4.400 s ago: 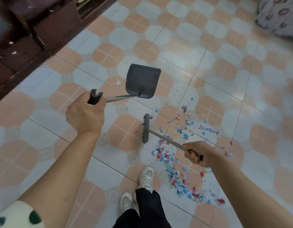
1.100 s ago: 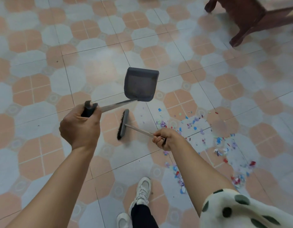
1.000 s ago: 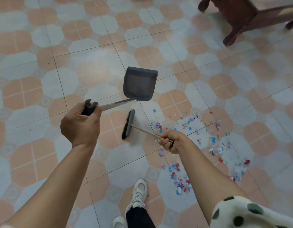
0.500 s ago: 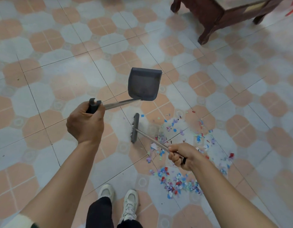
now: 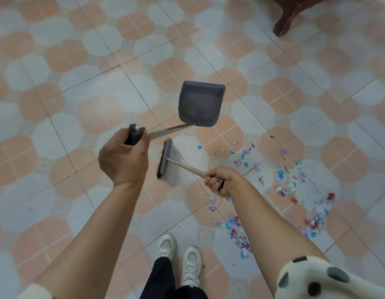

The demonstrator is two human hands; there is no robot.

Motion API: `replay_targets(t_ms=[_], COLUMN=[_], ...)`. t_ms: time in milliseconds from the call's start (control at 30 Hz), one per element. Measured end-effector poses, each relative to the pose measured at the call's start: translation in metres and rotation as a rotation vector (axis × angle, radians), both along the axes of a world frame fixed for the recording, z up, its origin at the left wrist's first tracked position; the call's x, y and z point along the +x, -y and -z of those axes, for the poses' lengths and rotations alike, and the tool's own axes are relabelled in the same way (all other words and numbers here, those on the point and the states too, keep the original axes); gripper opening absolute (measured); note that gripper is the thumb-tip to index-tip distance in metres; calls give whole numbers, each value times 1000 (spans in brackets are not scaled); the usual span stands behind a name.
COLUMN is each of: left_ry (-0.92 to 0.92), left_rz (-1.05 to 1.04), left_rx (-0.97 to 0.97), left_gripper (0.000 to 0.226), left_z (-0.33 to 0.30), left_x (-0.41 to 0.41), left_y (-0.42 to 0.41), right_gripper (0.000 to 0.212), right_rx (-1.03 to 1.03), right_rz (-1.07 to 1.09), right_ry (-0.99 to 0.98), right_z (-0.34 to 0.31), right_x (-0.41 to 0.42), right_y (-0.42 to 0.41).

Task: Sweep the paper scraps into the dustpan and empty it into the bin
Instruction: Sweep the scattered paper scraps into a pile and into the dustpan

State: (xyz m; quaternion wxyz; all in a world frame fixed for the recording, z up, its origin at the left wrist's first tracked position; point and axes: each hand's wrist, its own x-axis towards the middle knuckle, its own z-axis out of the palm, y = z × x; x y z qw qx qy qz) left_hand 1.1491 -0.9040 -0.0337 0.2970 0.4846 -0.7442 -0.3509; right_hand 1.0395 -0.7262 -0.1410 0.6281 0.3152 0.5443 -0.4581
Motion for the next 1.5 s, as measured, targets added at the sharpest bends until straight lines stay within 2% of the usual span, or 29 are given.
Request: replay_targets(t_ms=[267, 500, 700, 933, 1067, 1333, 1500], left_ry=[15, 30, 21, 34, 40, 47, 60], left_rz=[-22, 2, 33, 117, 173, 265, 331], left_rx=[70, 72, 61, 48, 50, 88, 108], left_gripper=[22, 29, 27, 23, 19, 15, 17], left_z=[-7, -11, -11, -7, -5, -6, -8], left_x=[-4, -1, -5, -28, -42, -66, -76], left_y=[0, 0, -6, -27, -41, -76, -98], right_gripper=[26, 21, 18, 23, 29, 25, 20], right_rx=[86, 159, 151, 24, 48, 185, 165], right_rz=[252, 327, 310, 330, 351, 579, 693], right_ry=[-48, -94, -163, -89, -61, -100, -146], right_z=[-15, -26, -47, -45, -35, -28, -44], right_x=[-38, -35, -18, -10, -13, -5, 19], right_y=[-78, -126, -124, -90, -91, -189, -241])
